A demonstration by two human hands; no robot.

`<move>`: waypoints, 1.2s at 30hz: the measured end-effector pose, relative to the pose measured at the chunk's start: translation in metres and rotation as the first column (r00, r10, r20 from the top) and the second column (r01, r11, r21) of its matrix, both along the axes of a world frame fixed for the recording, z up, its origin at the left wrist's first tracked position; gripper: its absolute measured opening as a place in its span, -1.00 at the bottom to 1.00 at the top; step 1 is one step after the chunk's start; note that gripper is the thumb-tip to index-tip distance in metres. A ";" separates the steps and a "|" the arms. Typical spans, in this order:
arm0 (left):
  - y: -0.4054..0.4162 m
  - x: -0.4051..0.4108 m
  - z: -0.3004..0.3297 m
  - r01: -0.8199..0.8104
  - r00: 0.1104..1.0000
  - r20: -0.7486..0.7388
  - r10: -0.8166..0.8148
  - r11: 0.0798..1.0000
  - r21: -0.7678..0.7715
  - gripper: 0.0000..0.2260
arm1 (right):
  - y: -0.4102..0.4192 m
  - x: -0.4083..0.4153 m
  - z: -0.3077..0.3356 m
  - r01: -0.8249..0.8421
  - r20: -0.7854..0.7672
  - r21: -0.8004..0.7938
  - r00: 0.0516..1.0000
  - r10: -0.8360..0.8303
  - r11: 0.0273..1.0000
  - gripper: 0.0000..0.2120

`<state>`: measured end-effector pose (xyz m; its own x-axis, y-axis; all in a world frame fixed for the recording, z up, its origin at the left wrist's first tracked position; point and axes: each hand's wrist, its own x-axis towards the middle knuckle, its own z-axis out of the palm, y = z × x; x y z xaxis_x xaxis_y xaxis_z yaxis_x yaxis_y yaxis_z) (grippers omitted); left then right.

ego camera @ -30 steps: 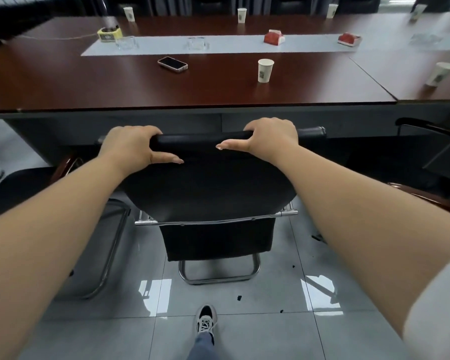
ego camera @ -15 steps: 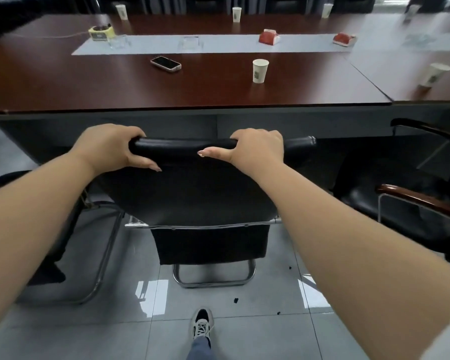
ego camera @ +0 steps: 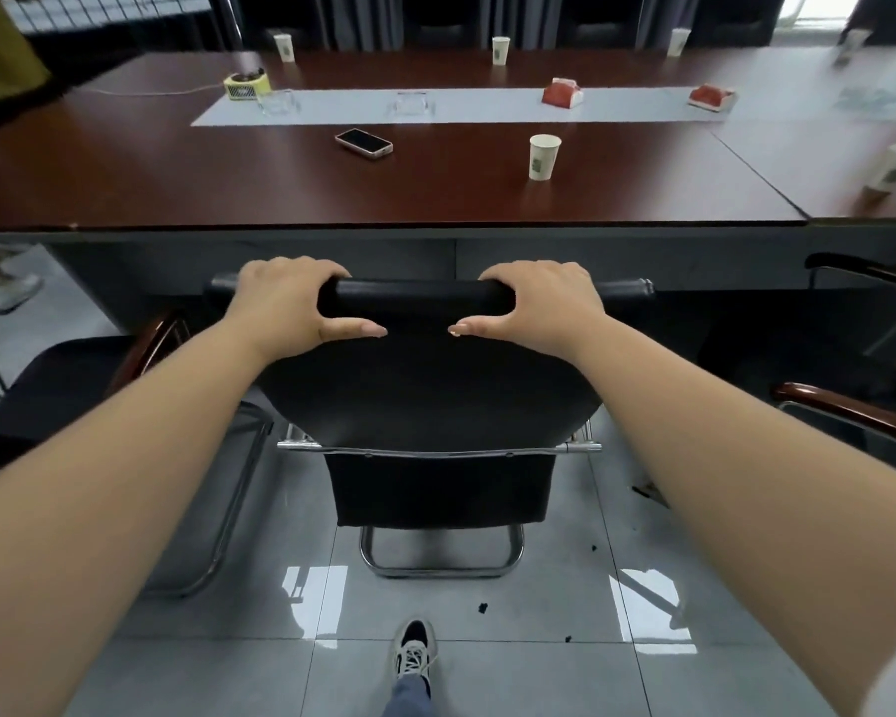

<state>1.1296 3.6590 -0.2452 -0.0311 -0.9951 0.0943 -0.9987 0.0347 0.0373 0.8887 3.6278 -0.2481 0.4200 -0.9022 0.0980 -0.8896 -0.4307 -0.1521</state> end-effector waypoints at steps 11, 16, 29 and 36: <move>0.057 -0.077 -0.037 -0.079 0.877 -0.479 0.026 0.993 -0.089 -0.37 | 0.057 -0.020 -0.022 0.073 0.602 0.119 0.788 -0.130 0.990 -0.55; 0.087 -0.124 -0.037 0.021 0.591 -0.804 -0.058 0.998 -0.056 -0.46 | 0.091 -0.039 -0.020 0.154 0.841 0.269 0.443 -0.310 0.951 -0.86; 0.090 -0.237 -0.045 0.225 0.173 -0.985 0.013 0.973 0.053 -0.91 | 0.133 -0.128 -0.046 0.282 0.853 0.452 0.139 -0.503 0.846 -0.90; 0.059 -0.312 -0.055 0.336 0.162 -0.985 0.063 0.935 0.115 -0.87 | 0.126 -0.194 -0.051 0.405 0.831 0.492 0.044 -0.554 0.770 -0.93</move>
<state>0.8174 3.7184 -0.2999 -0.2520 -0.9651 -0.0713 -0.1155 -0.0432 0.9924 0.6946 3.7536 -0.2989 -0.4369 -0.8968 -0.0696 -0.0745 0.1133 -0.9908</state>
